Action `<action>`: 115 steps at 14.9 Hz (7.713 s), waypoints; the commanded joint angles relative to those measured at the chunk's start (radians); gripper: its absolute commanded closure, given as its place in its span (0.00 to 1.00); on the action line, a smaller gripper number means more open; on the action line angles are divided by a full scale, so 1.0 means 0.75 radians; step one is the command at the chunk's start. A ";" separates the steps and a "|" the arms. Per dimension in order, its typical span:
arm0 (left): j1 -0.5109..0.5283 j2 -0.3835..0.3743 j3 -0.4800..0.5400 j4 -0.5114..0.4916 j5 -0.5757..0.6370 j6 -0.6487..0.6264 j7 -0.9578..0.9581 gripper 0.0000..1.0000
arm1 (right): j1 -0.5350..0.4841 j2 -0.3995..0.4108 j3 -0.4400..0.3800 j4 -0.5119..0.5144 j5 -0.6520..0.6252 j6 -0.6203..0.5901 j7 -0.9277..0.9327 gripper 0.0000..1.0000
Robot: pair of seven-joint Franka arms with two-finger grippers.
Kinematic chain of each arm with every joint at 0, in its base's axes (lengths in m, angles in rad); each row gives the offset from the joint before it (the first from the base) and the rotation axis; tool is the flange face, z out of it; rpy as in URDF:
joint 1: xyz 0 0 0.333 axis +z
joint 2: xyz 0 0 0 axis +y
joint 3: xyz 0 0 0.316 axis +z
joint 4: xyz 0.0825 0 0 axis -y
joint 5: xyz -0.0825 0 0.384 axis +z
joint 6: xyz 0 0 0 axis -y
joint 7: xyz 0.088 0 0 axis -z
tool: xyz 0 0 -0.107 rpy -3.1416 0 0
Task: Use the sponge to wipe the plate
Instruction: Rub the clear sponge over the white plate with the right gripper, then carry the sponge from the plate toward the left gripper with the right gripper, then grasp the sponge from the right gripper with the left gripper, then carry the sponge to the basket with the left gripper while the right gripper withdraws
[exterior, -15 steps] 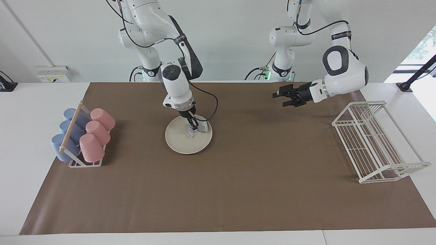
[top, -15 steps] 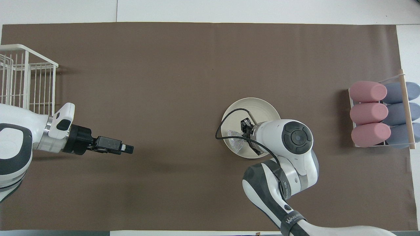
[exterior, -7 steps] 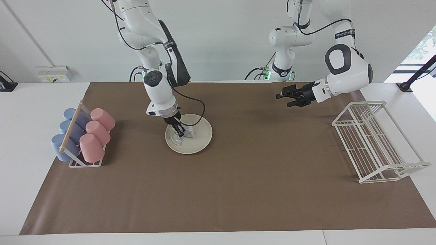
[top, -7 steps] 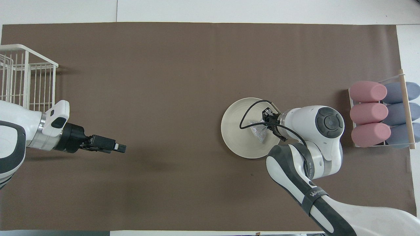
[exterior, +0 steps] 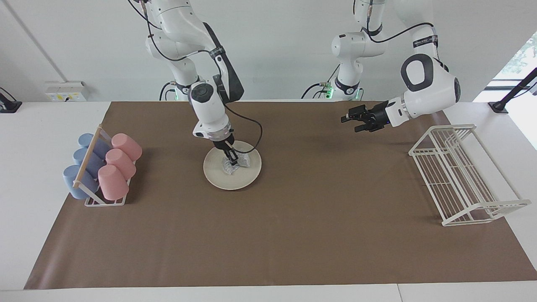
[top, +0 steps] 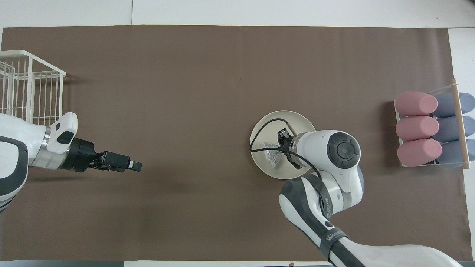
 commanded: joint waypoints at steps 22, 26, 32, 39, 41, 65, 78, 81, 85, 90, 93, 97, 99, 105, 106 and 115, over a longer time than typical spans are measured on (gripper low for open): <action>-0.023 0.009 -0.017 0.052 0.104 0.061 -0.249 0.00 | 0.046 0.014 0.005 0.002 -0.017 0.020 0.122 1.00; -0.023 0.009 -0.017 0.050 0.104 0.065 -0.251 0.00 | 0.048 -0.072 0.009 0.165 -0.015 -0.215 0.292 1.00; -0.052 0.004 -0.021 0.052 0.113 0.096 -0.241 0.00 | 0.172 -0.060 0.021 0.476 -0.017 -0.477 0.735 1.00; -0.050 0.006 -0.019 0.038 -0.453 -0.033 -0.022 0.00 | 0.330 0.035 0.021 0.898 -0.256 -0.923 1.073 1.00; -0.052 0.019 -0.019 0.038 -0.584 -0.094 -0.008 0.00 | 0.330 0.032 0.021 0.894 -0.256 -0.923 1.073 1.00; -0.334 0.103 -0.021 0.044 -0.890 0.004 -0.042 0.88 | 0.330 0.028 0.021 0.884 -0.254 -0.919 1.071 1.00; -0.306 0.096 -0.011 0.038 -0.877 -0.047 -0.124 1.00 | 0.326 -0.012 0.021 0.847 -0.244 -0.919 0.957 0.00; -0.308 0.094 -0.011 0.042 -0.814 -0.023 -0.167 1.00 | 0.301 -0.053 0.019 0.810 -0.246 -0.923 0.802 0.00; -0.324 0.094 -0.011 0.113 -0.563 0.053 -0.318 1.00 | 0.150 -0.170 0.019 0.718 -0.246 -0.980 0.042 0.00; -0.489 0.109 -0.021 0.248 -0.040 0.239 -0.780 1.00 | -0.075 -0.280 0.009 0.722 -0.246 -1.286 -0.682 0.00; -0.647 0.149 -0.021 0.371 0.412 0.251 -1.184 1.00 | -0.216 -0.332 -0.022 0.738 -0.246 -1.369 -1.150 0.00; -0.712 0.162 -0.023 0.426 0.866 0.103 -1.341 1.00 | -0.314 -0.328 -0.099 0.738 -0.246 -1.406 -1.585 0.00; -0.721 0.170 -0.023 0.459 1.056 -0.071 -1.349 1.00 | -0.320 -0.330 -0.150 0.738 -0.246 -1.406 -1.716 0.00; -0.772 0.274 -0.025 0.488 1.691 -0.486 -1.372 1.00 | -0.361 -0.309 -0.185 0.765 -0.264 -1.386 -1.949 0.00; -0.778 0.311 -0.025 0.488 1.811 -0.552 -1.374 1.00 | -0.382 -0.309 -0.185 0.765 -0.266 -1.384 -1.980 0.00; -0.547 0.503 -0.013 0.492 2.509 -0.447 -1.353 1.00 | -0.408 -0.301 -0.183 0.763 -0.264 -1.361 -2.007 0.00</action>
